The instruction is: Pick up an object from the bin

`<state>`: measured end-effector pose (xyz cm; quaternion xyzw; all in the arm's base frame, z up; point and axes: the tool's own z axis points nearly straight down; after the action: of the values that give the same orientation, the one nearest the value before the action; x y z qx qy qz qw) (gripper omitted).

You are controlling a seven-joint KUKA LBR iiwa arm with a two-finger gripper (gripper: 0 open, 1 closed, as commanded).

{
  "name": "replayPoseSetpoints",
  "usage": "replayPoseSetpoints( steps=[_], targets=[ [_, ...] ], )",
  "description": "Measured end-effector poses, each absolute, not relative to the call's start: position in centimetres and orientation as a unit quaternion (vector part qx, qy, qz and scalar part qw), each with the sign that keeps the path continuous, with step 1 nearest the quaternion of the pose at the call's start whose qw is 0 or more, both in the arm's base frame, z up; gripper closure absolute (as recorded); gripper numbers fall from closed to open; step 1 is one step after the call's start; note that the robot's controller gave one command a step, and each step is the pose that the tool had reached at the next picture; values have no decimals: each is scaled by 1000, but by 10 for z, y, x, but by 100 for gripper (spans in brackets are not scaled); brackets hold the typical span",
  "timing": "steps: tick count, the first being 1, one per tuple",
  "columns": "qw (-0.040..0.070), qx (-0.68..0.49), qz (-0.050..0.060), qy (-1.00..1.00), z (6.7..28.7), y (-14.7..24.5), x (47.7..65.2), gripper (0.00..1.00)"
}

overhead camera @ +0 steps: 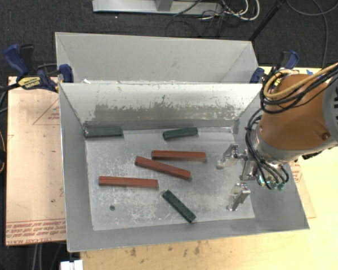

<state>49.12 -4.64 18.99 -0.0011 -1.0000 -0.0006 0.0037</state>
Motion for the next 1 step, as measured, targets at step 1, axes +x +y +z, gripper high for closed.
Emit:
replayPoseSetpoints(
  steps=[1],
  targets=[
    [0, 0, 0, -1000, 193, -46, 493, 0]
  ],
)
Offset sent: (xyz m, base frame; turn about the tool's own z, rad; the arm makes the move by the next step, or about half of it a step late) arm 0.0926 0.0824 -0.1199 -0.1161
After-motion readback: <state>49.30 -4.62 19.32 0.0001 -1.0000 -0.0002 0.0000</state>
